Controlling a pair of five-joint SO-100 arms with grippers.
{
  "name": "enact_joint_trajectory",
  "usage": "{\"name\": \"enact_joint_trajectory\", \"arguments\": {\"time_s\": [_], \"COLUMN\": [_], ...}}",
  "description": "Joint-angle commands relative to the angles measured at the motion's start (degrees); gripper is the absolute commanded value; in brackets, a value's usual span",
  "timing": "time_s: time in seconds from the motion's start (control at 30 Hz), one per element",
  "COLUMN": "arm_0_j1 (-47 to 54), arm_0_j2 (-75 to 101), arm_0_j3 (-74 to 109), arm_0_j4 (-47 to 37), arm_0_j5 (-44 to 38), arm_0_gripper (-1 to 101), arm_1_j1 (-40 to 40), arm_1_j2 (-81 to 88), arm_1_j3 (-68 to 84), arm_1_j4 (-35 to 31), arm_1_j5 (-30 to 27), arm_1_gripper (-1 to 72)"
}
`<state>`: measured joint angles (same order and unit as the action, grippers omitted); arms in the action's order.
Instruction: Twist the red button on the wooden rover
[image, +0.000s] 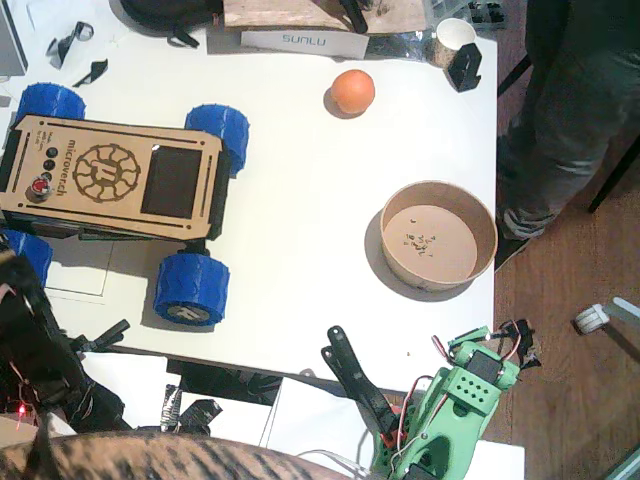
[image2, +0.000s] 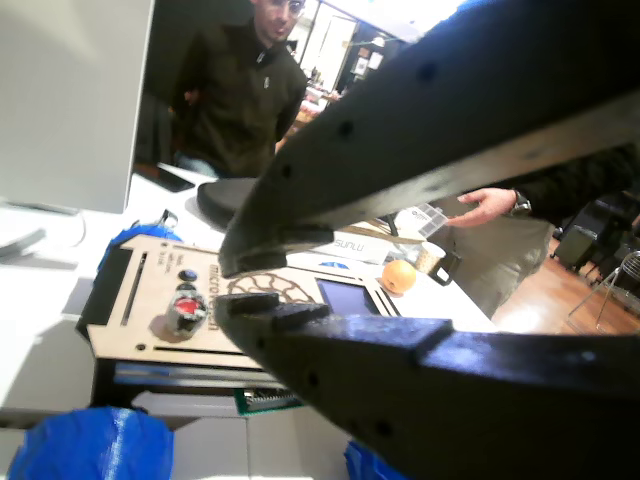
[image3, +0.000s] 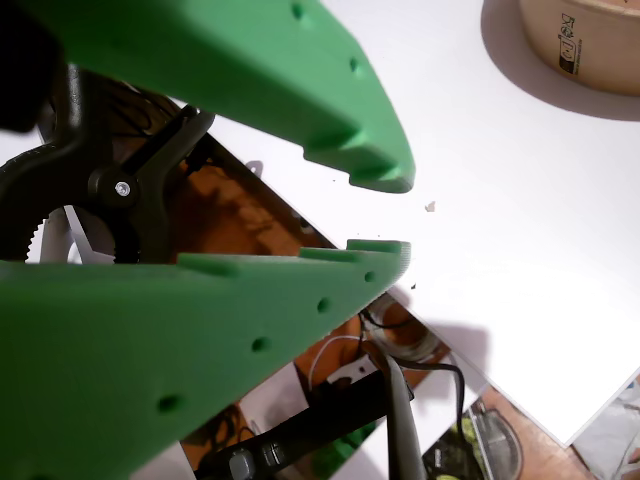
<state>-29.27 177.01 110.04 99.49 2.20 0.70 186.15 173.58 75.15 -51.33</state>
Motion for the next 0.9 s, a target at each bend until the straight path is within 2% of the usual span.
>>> {"name": "enact_joint_trajectory", "arguments": {"time_s": [0.0,0.7,0.87], "arm_0_j1": [0.18,0.62,5.19], "arm_0_j2": [-5.8,-34.37,-40.78], "arm_0_j3": [-0.09,-0.44,-0.7], "arm_0_j4": [-4.39,-23.99,-26.28], "arm_0_j5": [0.35,-0.44,-0.53], "arm_0_gripper": [0,0,0], "arm_1_j1": [0.18,0.18,0.18], "arm_1_j2": [0.09,0.09,0.09], "arm_1_j3": [-0.26,-0.26,-0.26], "arm_1_j4": [0.35,0.35,0.35], "arm_1_j5": [-0.53,-0.53,-0.53], "arm_1_gripper": [2.5,2.5,2.5]}}
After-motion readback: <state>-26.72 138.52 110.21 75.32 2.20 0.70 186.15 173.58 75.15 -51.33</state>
